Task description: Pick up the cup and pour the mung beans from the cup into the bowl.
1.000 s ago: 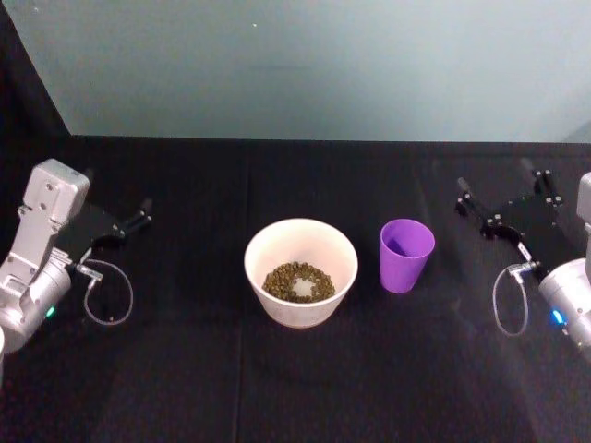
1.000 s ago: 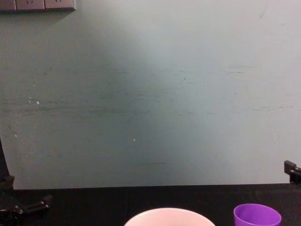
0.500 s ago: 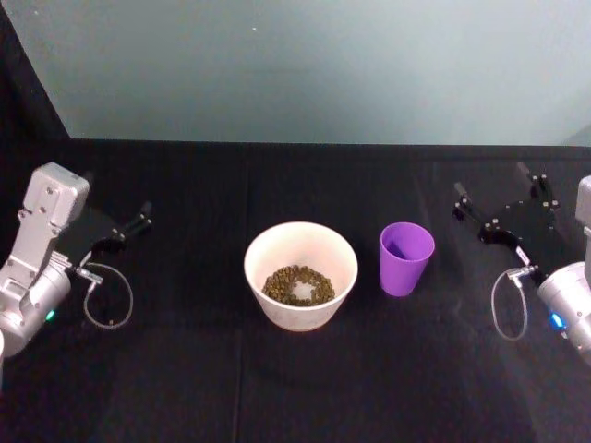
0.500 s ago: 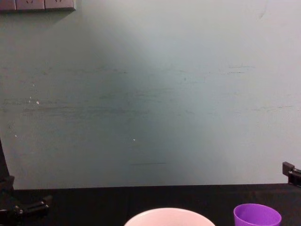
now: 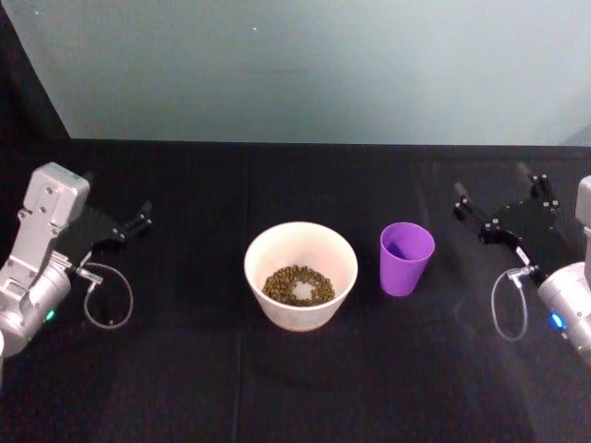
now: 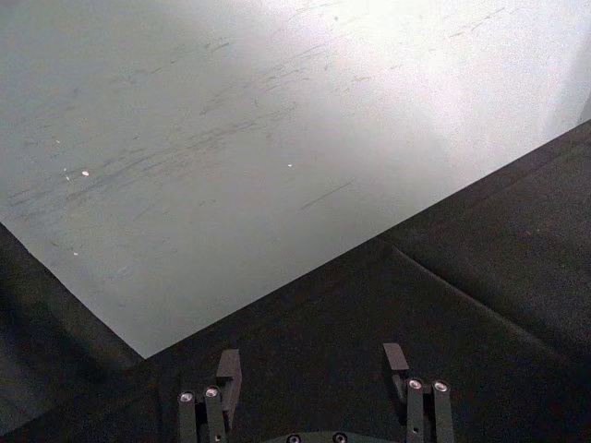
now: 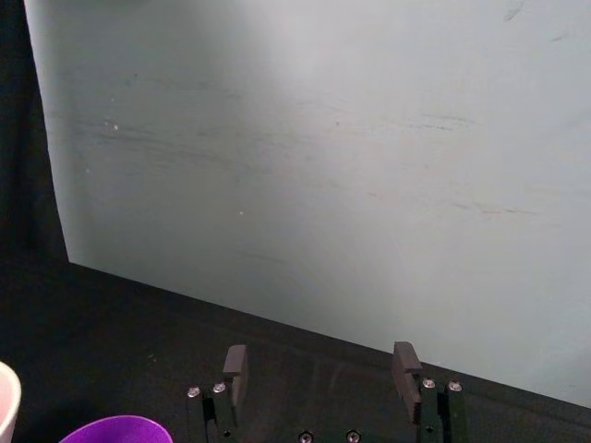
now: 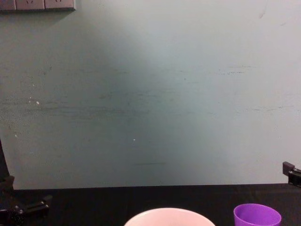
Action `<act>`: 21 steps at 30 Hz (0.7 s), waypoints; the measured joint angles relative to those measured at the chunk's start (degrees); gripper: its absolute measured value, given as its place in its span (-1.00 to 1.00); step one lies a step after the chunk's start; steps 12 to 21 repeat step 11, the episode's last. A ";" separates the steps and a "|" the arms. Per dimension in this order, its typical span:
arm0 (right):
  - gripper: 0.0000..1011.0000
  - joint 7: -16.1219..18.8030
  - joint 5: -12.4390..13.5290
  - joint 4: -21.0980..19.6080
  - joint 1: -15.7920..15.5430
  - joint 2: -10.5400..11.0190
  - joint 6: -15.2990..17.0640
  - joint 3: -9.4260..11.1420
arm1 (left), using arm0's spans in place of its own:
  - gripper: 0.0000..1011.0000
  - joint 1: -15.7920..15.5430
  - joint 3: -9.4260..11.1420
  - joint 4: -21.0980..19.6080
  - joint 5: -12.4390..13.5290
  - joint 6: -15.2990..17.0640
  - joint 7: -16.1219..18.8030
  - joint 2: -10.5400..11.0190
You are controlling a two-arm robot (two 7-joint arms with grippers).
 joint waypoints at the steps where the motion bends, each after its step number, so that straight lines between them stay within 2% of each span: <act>1: 0.98 0.00 0.00 0.00 0.00 0.00 0.00 0.00 | 0.98 0.00 0.00 0.00 0.00 0.00 0.00 0.00; 21: 0.98 -0.06 -0.05 -0.06 -0.01 0.01 0.00 -0.01 | 0.98 0.00 0.00 0.00 0.00 0.00 0.00 0.00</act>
